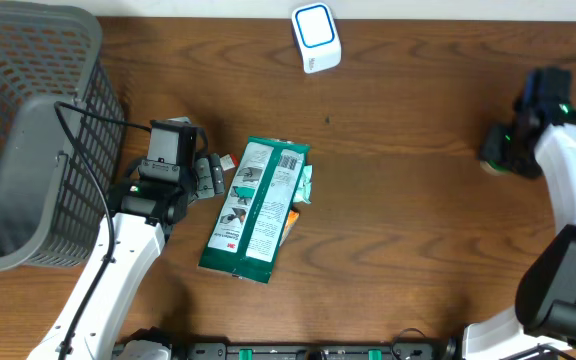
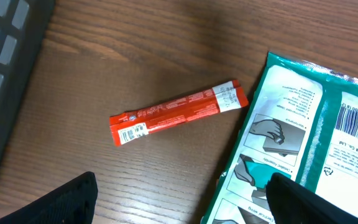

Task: Scan the item barcode
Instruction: 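Move the jar to the far right and set it on the table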

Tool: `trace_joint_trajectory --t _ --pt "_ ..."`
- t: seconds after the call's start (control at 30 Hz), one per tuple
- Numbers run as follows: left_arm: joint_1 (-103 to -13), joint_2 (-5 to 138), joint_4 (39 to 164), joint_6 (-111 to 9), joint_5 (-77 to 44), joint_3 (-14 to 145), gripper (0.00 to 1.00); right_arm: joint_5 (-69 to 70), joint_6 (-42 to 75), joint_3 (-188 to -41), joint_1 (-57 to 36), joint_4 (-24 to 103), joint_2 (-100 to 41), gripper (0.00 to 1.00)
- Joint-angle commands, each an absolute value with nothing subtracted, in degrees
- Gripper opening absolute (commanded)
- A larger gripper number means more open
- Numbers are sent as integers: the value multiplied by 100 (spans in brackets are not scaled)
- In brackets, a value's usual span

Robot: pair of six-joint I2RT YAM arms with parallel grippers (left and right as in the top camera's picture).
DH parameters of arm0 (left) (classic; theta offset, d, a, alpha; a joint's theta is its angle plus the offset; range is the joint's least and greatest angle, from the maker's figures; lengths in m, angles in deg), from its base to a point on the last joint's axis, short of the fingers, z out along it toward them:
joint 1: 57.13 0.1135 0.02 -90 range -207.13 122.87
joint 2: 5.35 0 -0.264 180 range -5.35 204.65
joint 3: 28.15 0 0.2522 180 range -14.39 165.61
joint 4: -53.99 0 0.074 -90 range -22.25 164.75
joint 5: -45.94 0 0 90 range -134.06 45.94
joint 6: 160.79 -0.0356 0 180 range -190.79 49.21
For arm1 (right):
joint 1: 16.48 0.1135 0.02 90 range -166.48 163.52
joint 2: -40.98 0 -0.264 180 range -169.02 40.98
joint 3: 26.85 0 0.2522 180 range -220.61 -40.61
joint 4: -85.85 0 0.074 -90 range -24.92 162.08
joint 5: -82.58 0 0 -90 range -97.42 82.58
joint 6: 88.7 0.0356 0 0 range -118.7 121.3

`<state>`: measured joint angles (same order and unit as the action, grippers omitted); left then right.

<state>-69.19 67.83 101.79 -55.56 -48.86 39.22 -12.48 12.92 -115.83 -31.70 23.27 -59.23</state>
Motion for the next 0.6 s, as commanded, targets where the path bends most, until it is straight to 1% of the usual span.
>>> trace_joint_trajectory --t 0.0,0.13,0.17,0.3,0.33,0.37,0.4,0.43,0.57 --pt "-6893 6799 10179 -5526 -4901 4022 88 -1272 1537 -11170 -3568 2759 -5848 4" --pt "-6893 6799 10179 -5524 -4901 4022 88 -1243 1740 -10912 -3865 3006 -5848 4" --pt "-6893 6799 10179 -5524 -4901 4022 88 -1202 1738 -10884 -3905 3035 -5848 6" --pt "-6893 6799 10179 -5524 -4901 4022 88 -1184 1738 -10842 -3942 3100 -5848 18" --pt "-6893 6799 10179 -5524 -4901 4022 88 -1184 1738 -10842 -3942 3098 -5848 31" --pt "-6893 6799 10179 -5524 -4901 4022 88 -1182 1738 -10842 -3942 3098 -5848 48" --pt "-6893 6799 10179 -5524 -4901 4022 88 -1184 1736 -10842 -3942 3098 -5848 94" --pt "-6893 6799 10179 -5526 -4901 4022 88 -1184 1736 -10842 -3942 3098 -5848 99" --pt "-6893 6799 10179 -5524 -4901 4022 88 -1184 1736 -10842 -3937 3096 -5848 99"
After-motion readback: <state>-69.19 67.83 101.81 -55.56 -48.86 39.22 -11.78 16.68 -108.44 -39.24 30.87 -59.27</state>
